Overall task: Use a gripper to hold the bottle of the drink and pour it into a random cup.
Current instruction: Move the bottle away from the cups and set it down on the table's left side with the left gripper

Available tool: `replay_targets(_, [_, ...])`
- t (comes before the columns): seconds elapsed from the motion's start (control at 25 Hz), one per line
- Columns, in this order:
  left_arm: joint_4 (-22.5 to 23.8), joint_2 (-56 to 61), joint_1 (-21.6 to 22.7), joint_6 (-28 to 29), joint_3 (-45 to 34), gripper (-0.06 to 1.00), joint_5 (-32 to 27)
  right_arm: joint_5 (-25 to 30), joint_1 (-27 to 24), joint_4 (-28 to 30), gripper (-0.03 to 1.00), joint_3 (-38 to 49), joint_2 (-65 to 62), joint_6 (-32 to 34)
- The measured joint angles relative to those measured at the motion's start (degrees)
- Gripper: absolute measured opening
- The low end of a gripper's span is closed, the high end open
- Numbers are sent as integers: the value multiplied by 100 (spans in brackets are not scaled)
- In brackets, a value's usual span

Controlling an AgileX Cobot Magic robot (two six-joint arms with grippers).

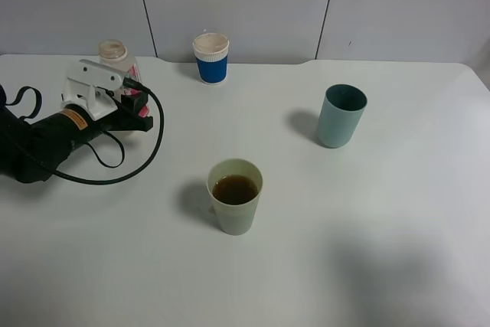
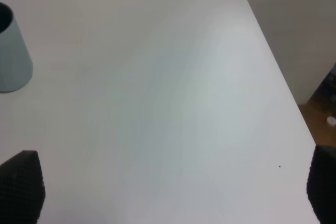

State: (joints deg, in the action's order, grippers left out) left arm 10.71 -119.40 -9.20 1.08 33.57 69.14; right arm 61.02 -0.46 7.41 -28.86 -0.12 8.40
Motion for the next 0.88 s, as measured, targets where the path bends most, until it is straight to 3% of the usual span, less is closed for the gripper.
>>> replay_targets(0.88, [135, -414, 0, 95, 468, 33, 14, 0, 0, 0, 100, 0, 0, 0])
